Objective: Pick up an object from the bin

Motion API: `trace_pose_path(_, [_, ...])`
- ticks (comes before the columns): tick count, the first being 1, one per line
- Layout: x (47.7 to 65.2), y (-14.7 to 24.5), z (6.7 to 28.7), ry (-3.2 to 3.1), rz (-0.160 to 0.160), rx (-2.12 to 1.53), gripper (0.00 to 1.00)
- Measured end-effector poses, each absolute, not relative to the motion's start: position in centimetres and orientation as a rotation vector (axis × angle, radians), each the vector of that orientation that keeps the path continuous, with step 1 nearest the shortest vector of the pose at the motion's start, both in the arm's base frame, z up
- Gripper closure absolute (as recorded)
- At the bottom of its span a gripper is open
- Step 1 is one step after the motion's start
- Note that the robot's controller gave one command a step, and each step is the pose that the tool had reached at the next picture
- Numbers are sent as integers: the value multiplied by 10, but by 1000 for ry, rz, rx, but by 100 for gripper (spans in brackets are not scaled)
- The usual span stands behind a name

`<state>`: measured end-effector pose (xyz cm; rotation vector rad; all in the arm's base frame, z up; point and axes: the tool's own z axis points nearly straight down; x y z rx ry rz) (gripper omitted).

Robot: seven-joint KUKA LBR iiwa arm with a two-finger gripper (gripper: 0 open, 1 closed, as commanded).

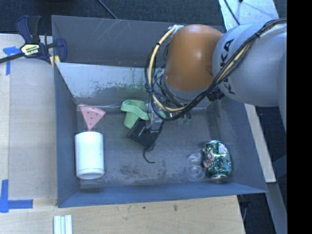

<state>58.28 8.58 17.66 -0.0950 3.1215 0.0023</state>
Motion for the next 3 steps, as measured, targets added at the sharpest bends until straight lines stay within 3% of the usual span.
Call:
trace_pose_path(1, [562,78,175,3156,-2,-99,100])
trace_pose_path(2, [574,66,175,3121,2,-95,100])
trace_pose_path(3, [567,66,192,3150,-2,-98,100])
